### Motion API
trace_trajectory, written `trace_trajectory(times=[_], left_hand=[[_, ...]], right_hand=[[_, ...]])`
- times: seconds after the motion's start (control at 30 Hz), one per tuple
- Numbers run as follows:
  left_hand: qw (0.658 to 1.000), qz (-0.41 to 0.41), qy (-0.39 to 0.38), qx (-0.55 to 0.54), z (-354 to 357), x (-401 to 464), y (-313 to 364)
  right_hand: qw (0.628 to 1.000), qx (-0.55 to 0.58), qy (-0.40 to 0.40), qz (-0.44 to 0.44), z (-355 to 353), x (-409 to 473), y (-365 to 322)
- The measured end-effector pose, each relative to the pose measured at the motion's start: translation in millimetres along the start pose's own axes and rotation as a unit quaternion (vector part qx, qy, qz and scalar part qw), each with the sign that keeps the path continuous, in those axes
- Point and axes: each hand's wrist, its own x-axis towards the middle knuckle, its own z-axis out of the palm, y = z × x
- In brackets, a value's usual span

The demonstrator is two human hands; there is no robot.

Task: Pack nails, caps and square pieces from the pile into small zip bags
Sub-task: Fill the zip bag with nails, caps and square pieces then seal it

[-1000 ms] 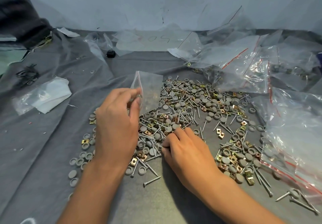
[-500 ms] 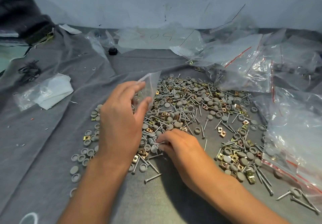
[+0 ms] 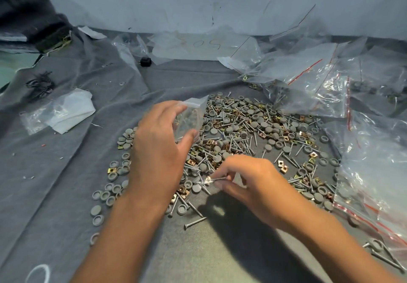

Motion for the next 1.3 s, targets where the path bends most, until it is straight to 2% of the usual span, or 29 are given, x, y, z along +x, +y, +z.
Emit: trace_trajectory(times=[0.1,0.17,0.23,0.4,0.57,0.67,0.83,0.9,0.97,1.07,1.17,1.3], left_hand=[[0.999,0.021,-0.032,-0.003,1,-1,2],[0.997,0.046,-0.063,-0.004,3,-3,2],[0.993,0.065,-0.097,-0.004,6,-5,3],[0.983,0.126,-0.125,-0.041,14,-10,6],[0.978,0.140,-0.140,-0.058,16,-15,12],[0.977,0.139,-0.147,-0.069,15,-16,16],[0.983,0.085,-0.125,-0.100,9,-12,17],[0.989,0.026,-0.064,-0.130,3,-7,13],[0.985,-0.040,0.018,-0.169,-4,-1,7],[0.982,-0.058,0.093,-0.157,-13,5,0],[0.991,-0.029,0.092,-0.093,-13,4,-1],[0.995,-0.021,0.063,-0.073,-8,1,1]], right_hand=[[0.990,0.121,0.065,0.021,-16,3,-1],[0.979,0.160,0.126,0.021,-22,5,-2],[0.977,0.131,0.168,-0.003,-24,6,-4],[0.966,-0.054,0.236,-0.086,-26,5,-14],[0.945,-0.171,0.261,-0.099,-25,-1,-19],[0.949,-0.170,0.251,-0.089,-24,0,-23],[0.959,-0.049,0.278,-0.030,-26,3,-15],[0.969,-0.051,0.243,0.006,-23,3,-8],[0.985,-0.069,0.148,0.047,-12,0,-4],[0.989,-0.122,0.036,0.082,16,-3,-7],[0.981,-0.167,0.020,0.101,36,4,-14],[0.969,-0.223,0.038,0.099,44,13,-22]])
